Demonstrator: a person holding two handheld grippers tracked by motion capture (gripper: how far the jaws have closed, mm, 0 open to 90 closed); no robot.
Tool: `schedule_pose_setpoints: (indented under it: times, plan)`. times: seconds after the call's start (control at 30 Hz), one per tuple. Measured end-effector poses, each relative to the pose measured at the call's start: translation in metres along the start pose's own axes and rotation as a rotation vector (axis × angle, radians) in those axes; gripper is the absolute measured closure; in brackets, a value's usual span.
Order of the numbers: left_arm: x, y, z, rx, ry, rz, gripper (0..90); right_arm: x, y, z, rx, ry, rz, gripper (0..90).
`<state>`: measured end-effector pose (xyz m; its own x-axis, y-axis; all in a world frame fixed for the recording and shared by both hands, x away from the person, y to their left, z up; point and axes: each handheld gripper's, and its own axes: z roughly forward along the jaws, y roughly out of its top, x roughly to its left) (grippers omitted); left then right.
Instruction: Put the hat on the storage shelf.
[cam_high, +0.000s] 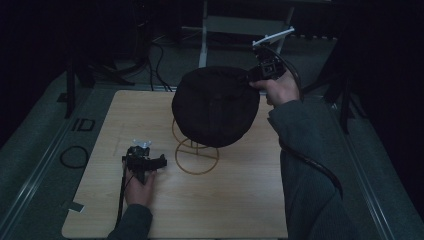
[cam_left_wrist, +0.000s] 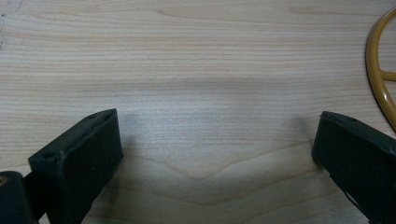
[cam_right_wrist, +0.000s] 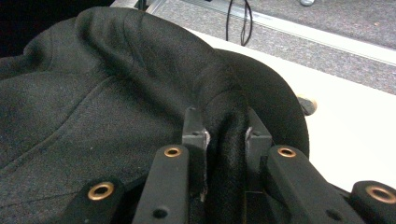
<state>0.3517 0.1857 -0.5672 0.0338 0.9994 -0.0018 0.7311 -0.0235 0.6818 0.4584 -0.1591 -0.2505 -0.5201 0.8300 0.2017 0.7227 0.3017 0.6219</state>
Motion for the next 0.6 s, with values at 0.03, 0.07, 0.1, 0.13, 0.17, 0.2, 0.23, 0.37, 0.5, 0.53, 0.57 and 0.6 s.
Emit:
schedule_pose_setpoints:
  times: [0.03, 0.07, 0.1, 0.13, 0.17, 0.2, 0.23, 0.37, 0.5, 0.53, 0.57, 0.6]
  plan:
    - [0.0, 0.0, 0.0, 0.0, 0.0, 0.0, 1.2, 0.001, 0.0, 0.001, 0.0, 0.002, -0.003, 76.7]
    - [0.0, 0.0, 0.0, -0.001, 0.0, 0.0, 1.2, 0.001, 0.0, 0.002, 0.0, 0.001, -0.004, 76.7]
    - [0.0, 0.0, 0.0, -0.001, 0.0, 0.0, 1.2, 0.001, 0.0, 0.002, 0.0, 0.001, -0.004, 76.7]
    - [0.0, 0.0, 0.0, -0.001, 0.0, 0.0, 1.2, 0.002, 0.001, 0.003, 0.001, 0.0, -0.004, 76.7]
    - [0.0, 0.0, 0.0, 0.0, 0.001, 0.001, 1.2, 0.002, 0.001, 0.004, 0.003, -0.002, -0.005, 76.7]
    - [0.0, 0.0, 0.0, 0.0, 0.001, 0.0, 1.2, 0.002, 0.002, 0.005, 0.003, -0.001, -0.005, 76.7]
    - [0.0, 0.0, 0.0, 0.0, 0.001, 0.0, 1.2, 0.002, 0.002, 0.005, 0.003, -0.001, -0.005, 76.7]
    - [0.0, 0.0, 0.0, -0.001, 0.001, 0.0, 1.2, 0.002, 0.001, 0.01, 0.003, -0.005, -0.003, 76.7]
    - [0.0, 0.0, 0.0, 0.0, 0.002, 0.0, 1.2, 0.003, 0.001, 0.015, 0.007, -0.007, -0.001, 76.5]
    - [0.0, 0.0, 0.0, 0.0, 0.002, 0.001, 1.2, 0.003, 0.001, 0.015, 0.007, -0.007, -0.001, 76.5]
    - [0.0, 0.0, 0.0, -0.001, 0.001, 0.0, 1.2, 0.004, 0.001, 0.017, 0.008, -0.006, 0.0, 76.4]
    - [0.0, 0.0, 0.0, -0.001, 0.001, 0.0, 1.2, 0.004, 0.001, 0.018, 0.009, -0.006, 0.002, 76.4]
